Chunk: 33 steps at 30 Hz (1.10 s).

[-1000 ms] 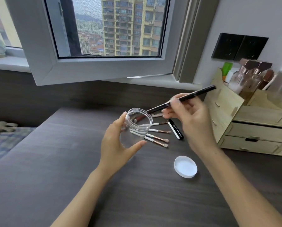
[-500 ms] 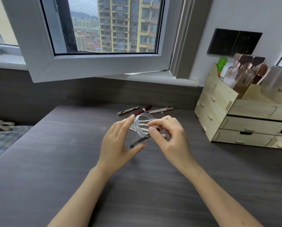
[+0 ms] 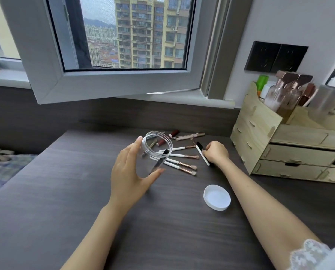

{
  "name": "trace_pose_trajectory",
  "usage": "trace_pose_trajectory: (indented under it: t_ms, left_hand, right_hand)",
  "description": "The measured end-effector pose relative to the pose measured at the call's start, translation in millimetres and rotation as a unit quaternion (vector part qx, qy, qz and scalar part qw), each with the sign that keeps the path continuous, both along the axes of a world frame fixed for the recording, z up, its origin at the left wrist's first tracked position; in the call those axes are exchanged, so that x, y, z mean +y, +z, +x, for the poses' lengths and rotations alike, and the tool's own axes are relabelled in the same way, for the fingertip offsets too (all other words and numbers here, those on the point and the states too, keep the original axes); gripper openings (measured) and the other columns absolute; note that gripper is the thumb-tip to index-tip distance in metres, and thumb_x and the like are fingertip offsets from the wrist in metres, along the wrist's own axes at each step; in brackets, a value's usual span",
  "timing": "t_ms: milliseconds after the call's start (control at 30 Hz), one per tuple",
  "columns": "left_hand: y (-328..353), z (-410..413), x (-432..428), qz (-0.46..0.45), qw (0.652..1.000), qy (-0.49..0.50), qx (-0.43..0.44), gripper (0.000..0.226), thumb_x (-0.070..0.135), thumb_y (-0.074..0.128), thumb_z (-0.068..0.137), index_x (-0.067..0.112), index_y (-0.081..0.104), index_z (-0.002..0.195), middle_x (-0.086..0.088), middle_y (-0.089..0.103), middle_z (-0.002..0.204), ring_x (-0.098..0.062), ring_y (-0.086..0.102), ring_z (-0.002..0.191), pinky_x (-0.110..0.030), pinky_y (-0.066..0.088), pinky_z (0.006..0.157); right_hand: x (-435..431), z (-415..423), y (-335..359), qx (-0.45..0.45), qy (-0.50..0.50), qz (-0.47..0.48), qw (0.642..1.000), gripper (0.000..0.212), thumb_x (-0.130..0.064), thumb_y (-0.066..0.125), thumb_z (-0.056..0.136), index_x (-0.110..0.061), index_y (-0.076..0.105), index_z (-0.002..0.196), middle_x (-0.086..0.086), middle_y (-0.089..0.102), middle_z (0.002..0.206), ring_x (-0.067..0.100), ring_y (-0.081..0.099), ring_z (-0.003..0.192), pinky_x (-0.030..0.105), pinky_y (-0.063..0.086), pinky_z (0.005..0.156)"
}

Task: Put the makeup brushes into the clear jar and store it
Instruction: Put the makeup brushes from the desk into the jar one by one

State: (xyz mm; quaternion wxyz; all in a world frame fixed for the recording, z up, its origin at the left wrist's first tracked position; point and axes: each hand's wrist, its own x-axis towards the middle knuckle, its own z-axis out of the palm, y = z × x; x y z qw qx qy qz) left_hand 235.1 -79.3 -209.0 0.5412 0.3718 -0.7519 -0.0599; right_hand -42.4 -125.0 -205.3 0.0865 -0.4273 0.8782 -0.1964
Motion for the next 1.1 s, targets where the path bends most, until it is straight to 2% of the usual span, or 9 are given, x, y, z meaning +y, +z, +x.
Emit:
trace_pose_trajectory:
  t_ms: [133, 200, 267, 367, 467, 600, 700, 833, 1100]
  left_hand:
    - [2, 0, -2, 0.007, 1.000, -0.007, 0.006, 0.087, 0.051, 0.071, 0.065, 0.019, 0.034, 0.137, -0.003, 0.055, 0.126, -0.017, 0.051, 0.104, -0.024, 0.040, 0.091]
    - [3, 0, -2, 0.005, 1.000, -0.008, 0.006, 0.087, 0.049, 0.073, 0.065, 0.019, 0.034, 0.136, 0.003, 0.051, 0.126, -0.016, 0.050, 0.106, -0.023, 0.039, 0.091]
    - [4, -1, -1, 0.001, 1.000, -0.006, 0.008, 0.087, 0.042, 0.077, 0.063, 0.019, 0.035, 0.136, 0.008, 0.047, 0.126, -0.013, 0.049, 0.110, -0.018, 0.036, 0.093]
    - [6, -3, 1, -0.007, 1.000, -0.009, 0.006, 0.083, 0.033, 0.078, 0.061, 0.019, 0.038, 0.132, 0.009, 0.045, 0.126, -0.010, 0.045, 0.114, -0.004, 0.026, 0.097]
    - [6, -4, 2, -0.014, 1.000, -0.024, -0.004, 0.078, 0.027, 0.079, 0.062, 0.019, 0.041, 0.130, 0.008, 0.047, 0.125, -0.010, 0.046, 0.114, -0.004, 0.025, 0.098]
    - [3, -4, 4, -0.017, 0.999, -0.036, -0.006, 0.074, 0.024, 0.080, 0.062, 0.017, 0.044, 0.127, 0.007, 0.050, 0.126, -0.012, 0.048, 0.115, -0.012, 0.032, 0.098]
    - [4, -4, 7, -0.004, 0.999, -0.043, 0.002, 0.070, 0.032, 0.077, 0.067, 0.017, 0.045, 0.127, 0.005, 0.052, 0.127, -0.013, 0.049, 0.116, -0.019, 0.037, 0.097]
    - [6, -5, 10, -0.015, 0.999, -0.051, -0.006, 0.060, 0.039, 0.063, 0.074, 0.014, 0.046, 0.126, 0.006, 0.051, 0.125, -0.010, 0.048, 0.116, -0.008, 0.029, 0.098]
    - [6, -5, 9, -0.028, 0.998, -0.045, -0.024, 0.063, 0.036, 0.070, 0.072, 0.010, 0.048, 0.125, 0.005, 0.051, 0.124, -0.012, 0.048, 0.115, -0.006, 0.027, 0.098]
  right_hand:
    - [-7, -9, -5, -0.015, -0.010, 0.000, 1.000, 0.027, -0.022, 0.058, 0.088, -0.004, 0.069, 0.104, 0.017, 0.068, 0.113, 0.035, 0.062, 0.106, 0.029, 0.042, 0.071]
    - [-1, -11, 5, -0.041, -0.017, -0.070, 0.997, 0.023, -0.019, 0.058, 0.088, -0.002, 0.069, 0.098, 0.018, 0.069, 0.106, 0.035, 0.063, 0.103, 0.033, 0.047, 0.077]
    - [11, -6, 29, -0.129, -0.002, -0.196, 0.972, 0.016, -0.011, 0.056, 0.087, -0.003, 0.068, 0.081, 0.018, 0.068, 0.080, 0.027, 0.067, 0.076, 0.034, 0.051, 0.066]
    - [50, 27, 79, -0.337, 0.061, -0.388, 0.856, 0.017, 0.002, 0.052, 0.088, -0.011, 0.058, 0.077, 0.003, 0.055, 0.066, 0.000, 0.055, 0.040, 0.016, 0.049, 0.041]
    - [104, 72, 109, -0.415, 0.168, -0.469, 0.762, 0.024, 0.009, 0.052, 0.087, -0.014, 0.057, 0.081, 0.003, 0.059, 0.073, 0.006, 0.063, 0.052, 0.018, 0.055, 0.051]
    - [143, 119, 87, -0.257, 0.271, -0.436, 0.819, 0.027, 0.007, 0.068, 0.077, -0.017, 0.057, 0.084, -0.006, 0.067, 0.079, 0.003, 0.064, 0.069, 0.013, 0.050, 0.064]
    - [138, 132, 59, -0.138, 0.293, -0.401, 0.857, 0.015, -0.019, 0.071, 0.073, -0.022, 0.061, 0.084, -0.015, 0.067, 0.080, 0.006, 0.064, 0.078, 0.017, 0.049, 0.069]
    - [126, 134, 39, 0.087, 0.286, -0.415, 0.859, 0.019, -0.032, 0.063, 0.079, -0.016, 0.072, 0.081, -0.006, 0.066, 0.080, 0.017, 0.058, 0.080, 0.028, 0.047, 0.070]
    - [121, 124, 40, 0.102, 0.331, -0.383, 0.857, 0.041, -0.044, 0.045, 0.091, -0.016, 0.075, 0.084, 0.000, 0.059, 0.075, 0.020, 0.052, 0.077, 0.031, 0.044, 0.068]
